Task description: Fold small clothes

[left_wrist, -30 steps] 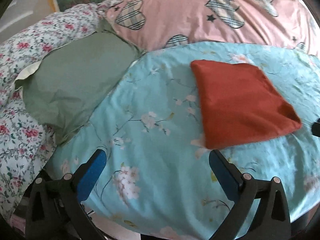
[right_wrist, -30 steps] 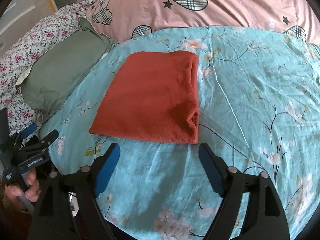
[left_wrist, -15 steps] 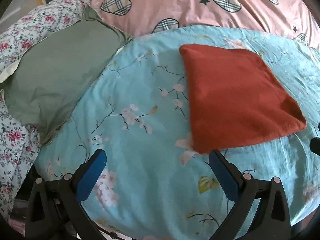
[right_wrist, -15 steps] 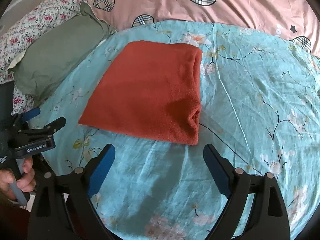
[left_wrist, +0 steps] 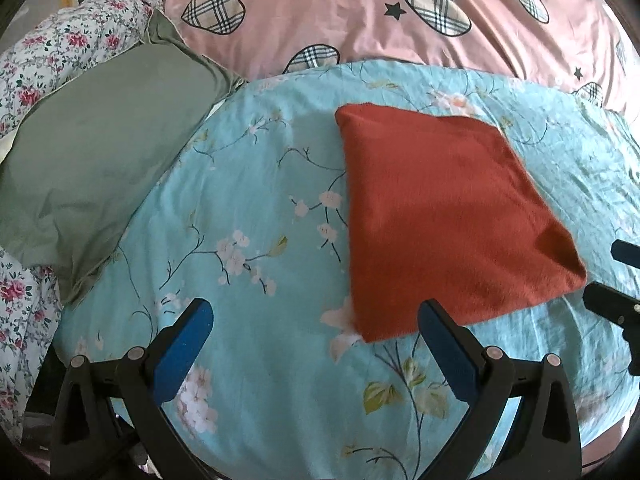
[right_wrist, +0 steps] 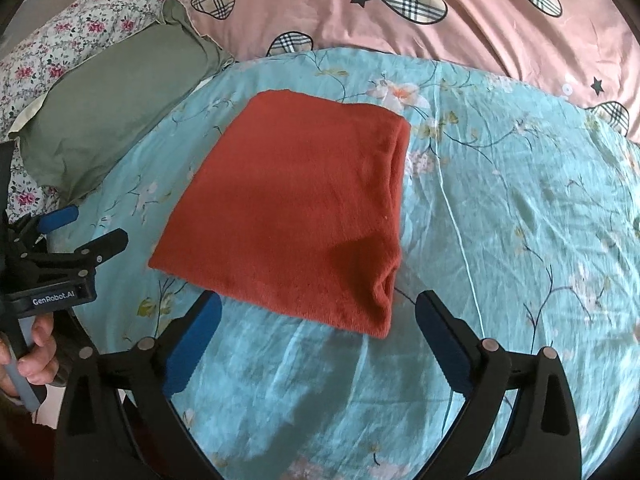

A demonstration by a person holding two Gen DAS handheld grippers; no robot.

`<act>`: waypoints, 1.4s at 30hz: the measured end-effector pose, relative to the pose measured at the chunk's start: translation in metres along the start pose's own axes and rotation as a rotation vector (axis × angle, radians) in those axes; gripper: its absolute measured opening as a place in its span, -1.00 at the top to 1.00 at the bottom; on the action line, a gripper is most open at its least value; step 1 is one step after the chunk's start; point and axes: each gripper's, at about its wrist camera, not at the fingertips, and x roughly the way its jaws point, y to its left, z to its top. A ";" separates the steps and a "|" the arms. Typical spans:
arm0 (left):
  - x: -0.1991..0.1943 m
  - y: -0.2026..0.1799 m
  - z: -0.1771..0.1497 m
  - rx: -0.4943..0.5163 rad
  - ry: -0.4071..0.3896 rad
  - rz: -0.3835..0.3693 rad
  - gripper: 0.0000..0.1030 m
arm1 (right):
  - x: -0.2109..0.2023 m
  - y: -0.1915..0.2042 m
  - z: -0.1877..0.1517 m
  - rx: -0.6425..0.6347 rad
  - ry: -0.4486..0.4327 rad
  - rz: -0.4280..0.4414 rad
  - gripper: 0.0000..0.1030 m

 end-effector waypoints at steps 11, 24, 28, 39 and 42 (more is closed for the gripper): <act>-0.001 0.001 0.016 -0.017 -0.023 -0.004 -0.99 | 0.004 0.005 0.019 -0.025 -0.011 0.005 -0.93; 0.011 0.004 0.026 -0.027 -0.018 0.000 -0.99 | 0.013 0.008 0.030 -0.015 -0.008 0.023 -0.94; 0.008 0.003 0.027 -0.036 -0.024 0.006 -0.99 | 0.011 0.008 0.035 -0.010 -0.021 0.034 -0.95; 0.023 -0.003 0.045 -0.029 -0.010 0.018 -0.99 | 0.023 -0.010 0.066 -0.009 -0.046 0.081 -0.99; 0.033 -0.003 0.057 -0.033 0.013 0.040 -0.99 | 0.033 -0.017 0.081 -0.004 -0.008 0.066 -0.99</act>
